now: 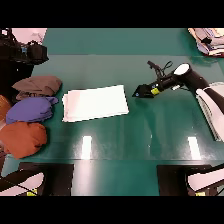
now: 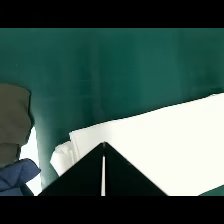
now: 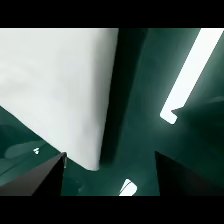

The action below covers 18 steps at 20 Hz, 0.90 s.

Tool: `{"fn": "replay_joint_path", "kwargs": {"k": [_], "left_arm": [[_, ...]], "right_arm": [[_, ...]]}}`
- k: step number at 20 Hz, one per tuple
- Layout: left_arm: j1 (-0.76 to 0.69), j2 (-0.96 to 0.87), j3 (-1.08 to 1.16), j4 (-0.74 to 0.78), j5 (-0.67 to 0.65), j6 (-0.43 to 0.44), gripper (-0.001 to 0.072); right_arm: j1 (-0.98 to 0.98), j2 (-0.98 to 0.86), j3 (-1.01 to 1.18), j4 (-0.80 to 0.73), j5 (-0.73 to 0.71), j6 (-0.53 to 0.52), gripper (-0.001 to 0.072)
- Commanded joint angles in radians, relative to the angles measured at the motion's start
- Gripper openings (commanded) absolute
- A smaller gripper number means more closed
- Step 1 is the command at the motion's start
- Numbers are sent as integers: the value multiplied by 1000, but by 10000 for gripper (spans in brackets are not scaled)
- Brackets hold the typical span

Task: Fold the shirts.

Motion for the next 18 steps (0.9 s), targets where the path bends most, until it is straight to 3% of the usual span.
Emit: {"fn": "replay_joint_path", "kwargs": {"k": [1,6,7,9,11,12,18], "left_arm": [[1,1,0,-14,13,0,25],[1,1,0,-21,11,0,25],[1,1,0,-24,8,0,25],[1,1,0,-39,-6,0,25],[-4,1,0,-67,-14,0,25],[-16,1,0,-66,-14,0,24],[-204,1,0,-66,6,1,24]], "right_arm": [[16,-82,-11,93,-17,0,634],[164,-251,188,207,-11,-3,622],[191,-277,225,216,-8,-3,553],[236,-315,286,214,-5,-3,326],[259,-322,319,197,-8,-6,43],[258,-319,330,197,-5,-11,15],[80,-157,286,56,3,25,15]]}}
